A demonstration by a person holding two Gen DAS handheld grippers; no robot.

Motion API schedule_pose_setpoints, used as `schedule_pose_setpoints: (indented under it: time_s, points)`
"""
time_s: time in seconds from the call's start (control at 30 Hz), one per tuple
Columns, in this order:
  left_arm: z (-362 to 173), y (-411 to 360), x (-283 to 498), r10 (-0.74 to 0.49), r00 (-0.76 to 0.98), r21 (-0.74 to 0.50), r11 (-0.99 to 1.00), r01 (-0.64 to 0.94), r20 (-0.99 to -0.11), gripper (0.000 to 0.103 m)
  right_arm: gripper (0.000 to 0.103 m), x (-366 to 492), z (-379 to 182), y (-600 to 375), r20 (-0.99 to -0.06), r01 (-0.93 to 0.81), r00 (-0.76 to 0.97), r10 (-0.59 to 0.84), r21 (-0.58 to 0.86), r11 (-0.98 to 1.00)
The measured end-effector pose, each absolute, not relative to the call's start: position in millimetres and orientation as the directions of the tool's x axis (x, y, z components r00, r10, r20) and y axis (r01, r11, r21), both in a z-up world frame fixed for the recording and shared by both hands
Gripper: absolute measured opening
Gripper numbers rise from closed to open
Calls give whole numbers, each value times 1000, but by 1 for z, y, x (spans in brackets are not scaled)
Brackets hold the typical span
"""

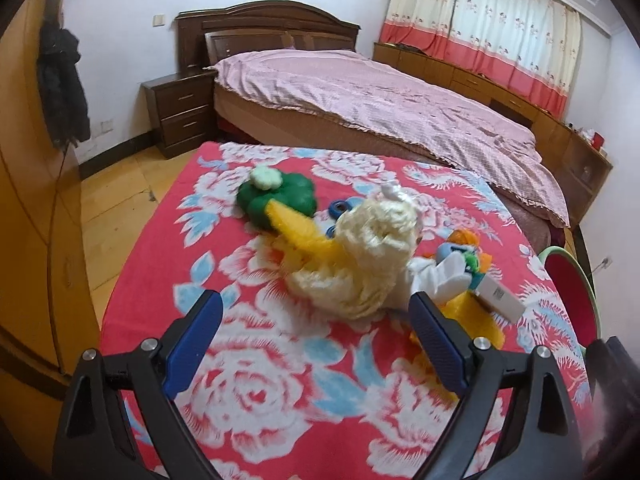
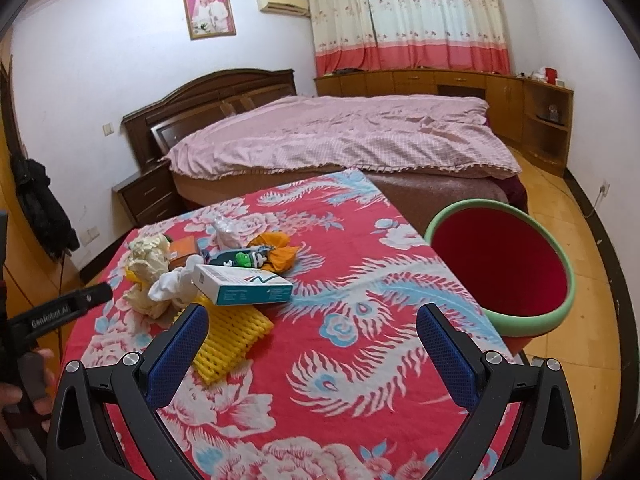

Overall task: Collect trash
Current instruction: 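Move the left gripper onto the crumpled cream plastic ball while the right gripper approaches the white box, then close the right gripper on the white medicine box while the left gripper grips the crumpled ball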

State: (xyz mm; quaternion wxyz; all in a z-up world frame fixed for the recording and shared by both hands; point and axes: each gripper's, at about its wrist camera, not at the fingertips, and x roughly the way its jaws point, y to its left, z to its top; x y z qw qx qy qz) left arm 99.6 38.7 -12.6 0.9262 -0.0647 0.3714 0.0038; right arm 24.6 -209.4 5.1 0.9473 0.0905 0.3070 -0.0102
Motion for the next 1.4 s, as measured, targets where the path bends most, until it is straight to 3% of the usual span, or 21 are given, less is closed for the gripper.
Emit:
schedule_pose_setpoints:
  time_s: [0.17, 0.37, 0.43, 0.5, 0.6, 1.03, 1.4]
  points:
    - [-8, 27, 121, -77, 725, -125, 992, -13, -684, 92, 103, 35, 2, -210, -602, 80, 798, 37, 165, 983]
    - [-12, 13, 150, -98, 714, -116, 993, 24, -693, 78, 103, 44, -2, -213, -616, 97, 787, 23, 160, 982]
    - [-15, 10, 156, -103, 707, -116, 993, 30, -700, 71, 103, 46, -4, -215, -625, 108, 781, 16, 161, 981]
    - [-19, 9, 161, -122, 697, -130, 991, 42, -707, 54, 103, 49, -6, -217, -634, 121, 773, 5, 155, 980]
    - [-24, 11, 163, -193, 685, -187, 979, 83, -703, 41, 103, 50, -6, -216, -638, 135, 770, -11, 145, 980]
    - [-7, 48, 138, -265, 751, -275, 955, 115, -605, 38, 103, 70, -1, -164, -657, 104, 753, -15, 96, 990]
    - [-15, 69, 135, -292, 750, -317, 941, 116, -594, 38, 103, 109, -14, -130, -679, 159, 732, -49, 100, 982]
